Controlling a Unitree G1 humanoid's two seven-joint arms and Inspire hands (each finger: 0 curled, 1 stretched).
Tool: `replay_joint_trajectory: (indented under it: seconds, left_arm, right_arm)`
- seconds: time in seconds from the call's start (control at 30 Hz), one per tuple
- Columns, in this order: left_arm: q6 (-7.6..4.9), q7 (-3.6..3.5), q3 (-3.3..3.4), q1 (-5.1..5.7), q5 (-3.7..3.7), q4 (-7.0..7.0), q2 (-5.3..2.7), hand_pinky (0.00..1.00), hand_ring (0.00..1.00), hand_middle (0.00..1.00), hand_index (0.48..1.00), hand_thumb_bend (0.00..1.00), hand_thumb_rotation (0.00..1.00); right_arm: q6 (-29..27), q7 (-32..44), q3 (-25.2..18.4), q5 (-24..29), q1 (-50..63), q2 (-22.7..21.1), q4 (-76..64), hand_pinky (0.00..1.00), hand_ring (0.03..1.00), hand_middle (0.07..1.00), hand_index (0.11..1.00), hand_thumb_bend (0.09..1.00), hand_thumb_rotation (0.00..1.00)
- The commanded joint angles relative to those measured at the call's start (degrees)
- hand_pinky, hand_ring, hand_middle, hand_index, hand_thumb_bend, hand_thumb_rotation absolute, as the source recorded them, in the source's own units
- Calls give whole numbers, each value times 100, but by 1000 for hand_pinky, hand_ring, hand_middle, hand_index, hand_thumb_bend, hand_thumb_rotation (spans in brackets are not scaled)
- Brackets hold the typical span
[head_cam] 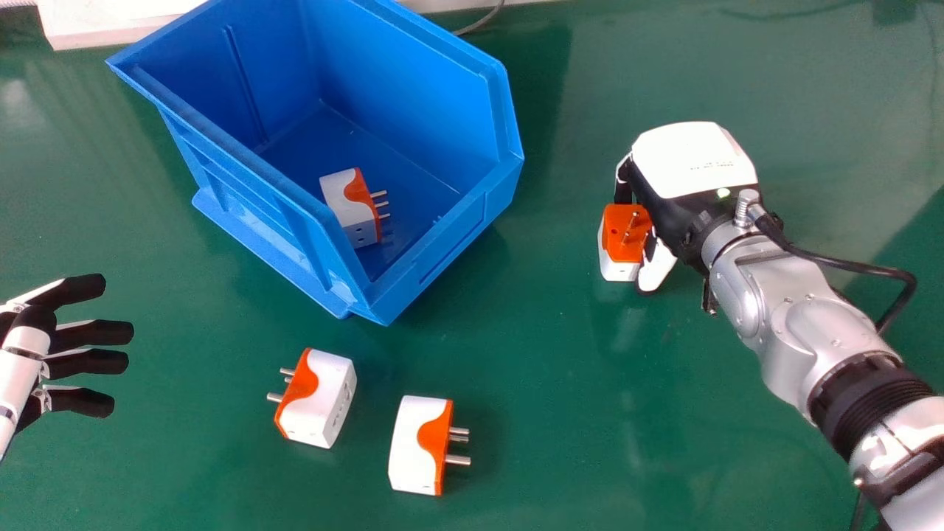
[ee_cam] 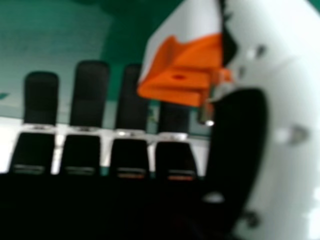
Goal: Pick all objects and put in blue box
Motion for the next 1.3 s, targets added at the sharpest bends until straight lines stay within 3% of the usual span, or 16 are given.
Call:
replay_joint_trajectory:
  seconds: [0.0,0.1,0.37,0.57,0.83,1.03,1.17,1.27]
  left_arm:
    - [0,-2,25,11,-35,-124,47,554,675,706,807,258,940]
    - [32,17,-14,-49,-2,-116,54,554,675,706,807,262,939]
    - [70,76,-169,-367,174,91,116,554,674,704,805,268,937]
    - [72,115,-316,-749,317,421,183,552,672,702,803,274,935]
    - [149,216,-535,-1263,483,749,240,554,673,702,802,287,932]
    - [223,313,-679,-1477,559,824,243,565,678,704,802,297,924]
    - [212,383,-781,-1639,601,954,245,570,681,706,803,288,920]
    - [197,420,-832,-1698,631,1005,235,574,683,708,803,277,917]
  right_arm:
    - [-37,-13,-61,138,124,82,15,420,461,522,447,513,0]
    - [16,31,-133,207,180,68,-63,401,454,520,455,509,0]
    - [48,-19,-238,234,295,-13,-373,380,445,524,468,504,0]
    - [25,-50,-377,275,438,-104,-843,368,444,528,472,501,0]
    - [-238,-236,-680,371,1007,-387,-1947,360,443,527,472,500,0]
    - [-275,-196,-896,366,1418,-549,-2793,346,440,530,489,497,0]
    - [-319,-78,-1058,382,1757,-644,-3530,342,440,532,494,496,0]
    - [-308,-11,-1136,353,1923,-658,-3915,341,443,533,495,495,0]
